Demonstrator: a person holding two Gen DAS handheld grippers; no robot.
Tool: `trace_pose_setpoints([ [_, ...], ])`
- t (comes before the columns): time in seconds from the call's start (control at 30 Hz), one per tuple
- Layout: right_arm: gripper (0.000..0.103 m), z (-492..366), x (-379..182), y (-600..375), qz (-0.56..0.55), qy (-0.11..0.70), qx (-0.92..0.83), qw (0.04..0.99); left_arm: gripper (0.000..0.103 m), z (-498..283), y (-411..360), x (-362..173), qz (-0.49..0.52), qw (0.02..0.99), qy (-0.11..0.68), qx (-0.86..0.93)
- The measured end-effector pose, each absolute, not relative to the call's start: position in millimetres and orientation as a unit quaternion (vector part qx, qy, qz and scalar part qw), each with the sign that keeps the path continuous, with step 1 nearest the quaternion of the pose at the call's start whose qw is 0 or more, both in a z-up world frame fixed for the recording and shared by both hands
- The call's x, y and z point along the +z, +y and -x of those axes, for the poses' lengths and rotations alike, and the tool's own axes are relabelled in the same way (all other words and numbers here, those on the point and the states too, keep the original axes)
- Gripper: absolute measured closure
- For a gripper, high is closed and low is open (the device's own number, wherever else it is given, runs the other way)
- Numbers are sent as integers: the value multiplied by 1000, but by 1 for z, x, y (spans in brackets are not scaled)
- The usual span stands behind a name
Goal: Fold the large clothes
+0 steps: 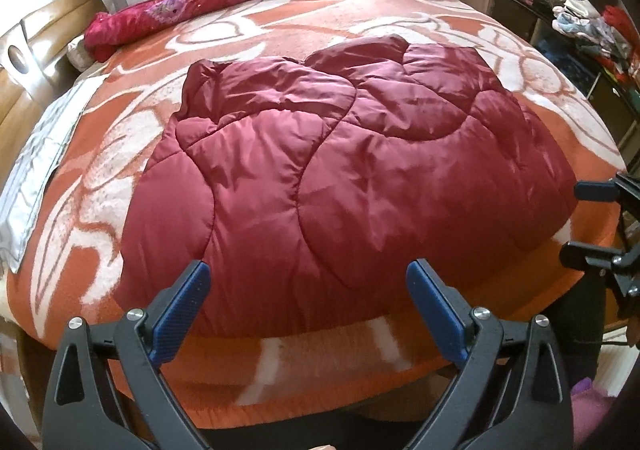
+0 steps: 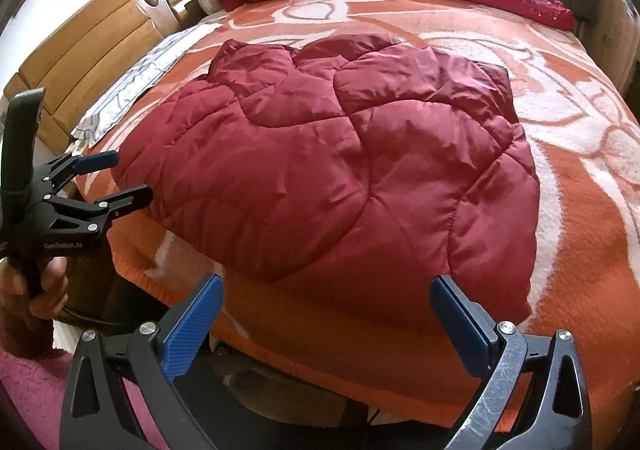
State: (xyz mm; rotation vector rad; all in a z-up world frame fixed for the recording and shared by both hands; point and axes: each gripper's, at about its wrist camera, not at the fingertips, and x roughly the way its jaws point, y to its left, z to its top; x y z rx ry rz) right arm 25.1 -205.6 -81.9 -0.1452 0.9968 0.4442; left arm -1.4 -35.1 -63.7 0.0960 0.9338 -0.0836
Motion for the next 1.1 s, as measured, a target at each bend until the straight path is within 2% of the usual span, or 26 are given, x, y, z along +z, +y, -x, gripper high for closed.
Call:
trace_pose_setpoints([
  [0.47, 0, -44, -82, -200, 56, 478, 205, 852, 4, -16, -42, -59, -37, 891, 450, -43],
  [1.1, 0, -41, -78, -196, 40, 427, 145, 892, 4, -12, -48, -55, -9, 896, 443, -31],
])
